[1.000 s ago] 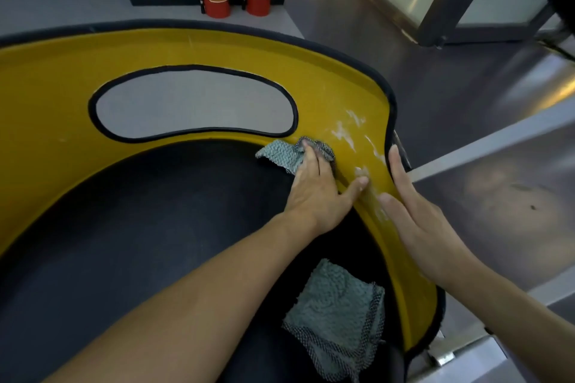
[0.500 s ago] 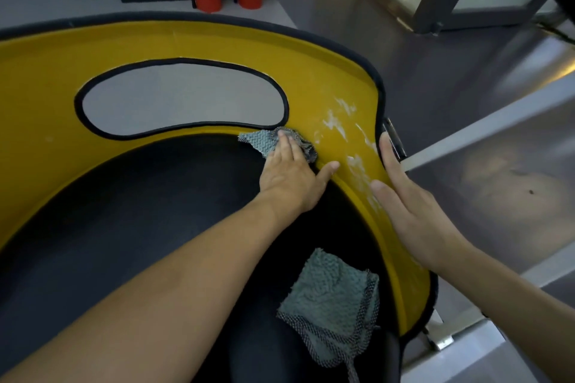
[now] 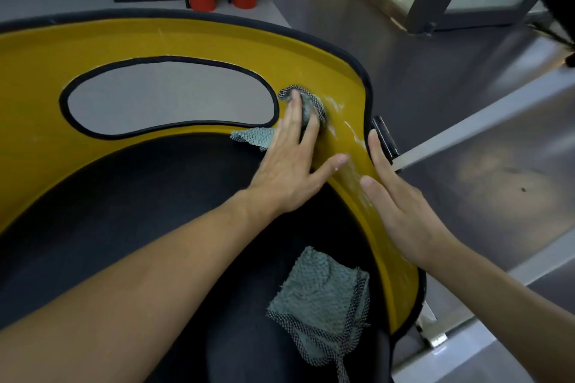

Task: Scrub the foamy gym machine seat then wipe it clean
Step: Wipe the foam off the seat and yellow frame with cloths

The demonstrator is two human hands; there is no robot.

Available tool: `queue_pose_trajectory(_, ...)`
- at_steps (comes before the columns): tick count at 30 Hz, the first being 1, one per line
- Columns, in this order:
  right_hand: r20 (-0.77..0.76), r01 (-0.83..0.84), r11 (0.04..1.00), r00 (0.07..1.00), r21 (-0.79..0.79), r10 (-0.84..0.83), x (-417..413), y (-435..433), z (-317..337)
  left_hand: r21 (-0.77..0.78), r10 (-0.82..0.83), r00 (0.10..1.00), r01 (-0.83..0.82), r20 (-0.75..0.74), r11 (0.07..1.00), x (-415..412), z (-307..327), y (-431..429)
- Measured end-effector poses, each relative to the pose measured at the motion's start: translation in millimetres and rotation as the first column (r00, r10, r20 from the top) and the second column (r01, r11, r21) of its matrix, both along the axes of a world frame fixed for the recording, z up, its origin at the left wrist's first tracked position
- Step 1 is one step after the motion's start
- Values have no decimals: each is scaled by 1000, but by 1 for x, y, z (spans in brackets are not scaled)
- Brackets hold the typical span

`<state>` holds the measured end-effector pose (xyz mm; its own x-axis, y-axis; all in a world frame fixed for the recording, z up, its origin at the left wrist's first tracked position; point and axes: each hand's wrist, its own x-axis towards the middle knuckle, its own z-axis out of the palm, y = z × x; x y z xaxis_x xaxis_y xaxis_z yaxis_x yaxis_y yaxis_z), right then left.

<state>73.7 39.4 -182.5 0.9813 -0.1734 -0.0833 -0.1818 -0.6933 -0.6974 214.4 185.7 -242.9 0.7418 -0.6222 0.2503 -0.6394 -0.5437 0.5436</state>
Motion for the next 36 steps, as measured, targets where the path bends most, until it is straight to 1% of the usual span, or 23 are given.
queue_pose_trajectory(2,-5,3,1000,1000,6,-3,0,0,1,99,-32,999,35,-36,995,3,-8,9)
queue_pose_trajectory(4,-15,3,1000,1000,10,-3,0,1,2,302,-24,995,52,-96,952,1,-18,18)
queue_pose_trajectory(5,-12,2,1000,1000,10,-2,0,1,1,398,-13,996,47,-89,916,1,-22,19)
queue_pose_trajectory(6,-12,3,1000,1000,12,-3,1,0,1,458,-12,998,41,-67,888,2,-25,18)
queue_pose_trajectory(7,-18,1,1000,1000,19,-1,1,0,1,482,-16,999,37,-46,876,2,-26,18)
queue_pose_trajectory(9,-26,3,1000,1000,25,-2,1,1,1,457,-39,999,31,8,889,5,-25,21)
queue_pose_trajectory(11,-20,11,1000,1000,13,-11,0,0,1,372,-56,990,5,128,928,10,-16,21)
queue_pose_trajectory(13,-26,15,1000,1000,13,-15,1,0,0,280,-64,963,-13,261,960,18,-1,18)
queue_pose_trajectory(14,-33,20,1000,999,20,-20,0,0,0,266,-74,948,-12,311,964,22,7,17)
queue_pose_trajectory(16,-41,21,1000,999,22,-20,0,1,1,287,-96,922,-17,375,958,29,14,19)
queue_pose_trajectory(18,-37,17,1000,999,10,-17,0,1,2,352,-132,922,-5,364,936,30,8,23)
queue_pose_trajectory(19,-37,14,1000,999,8,-13,0,0,2,411,-155,934,10,322,911,29,0,27)
queue_pose_trajectory(21,-48,10,1000,999,11,-9,0,1,3,552,-179,965,46,190,833,24,-16,35)
queue_pose_trajectory(22,-50,7,1000,999,9,-6,0,1,3,596,-166,976,50,142,801,21,-22,39)
queue_pose_trajectory(23,-49,4,1000,999,7,-4,0,1,3,611,-153,979,41,132,790,21,-26,41)
queue_pose_trajectory(24,-49,3,1000,999,10,-3,0,0,3,596,-152,975,27,160,802,21,-26,41)
queue_pose_trajectory(25,-49,0,1000,999,17,1,0,0,2,553,-164,960,12,226,833,21,-23,39)
queue_pose_trajectory(27,-37,-2,1000,999,24,3,0,0,2,421,-186,901,4,392,907,26,-8,30)
queue_pose_trajectory(28,-34,2,1000,999,22,-1,1,0,2,369,-189,871,9,454,929,31,3,25)
queue_pose_trajectory(30,-39,6,1000,999,22,-6,1,0,2,341,-200,823,8,531,940,39,23,20)
queue_pose_trajectory(31,-42,10,1000,999,26,-9,1,0,2,353,-208,811,2,547,936,42,29,19)
queue_pose_trajectory(33,-40,21,999,999,29,-20,0,0,2,377,-219,814,1,538,926,42,29,21)
queue_pose_trajectory(36,-43,18,1000,999,21,-17,0,-1,0,431,-209,865,-9,455,902,35,8,30)
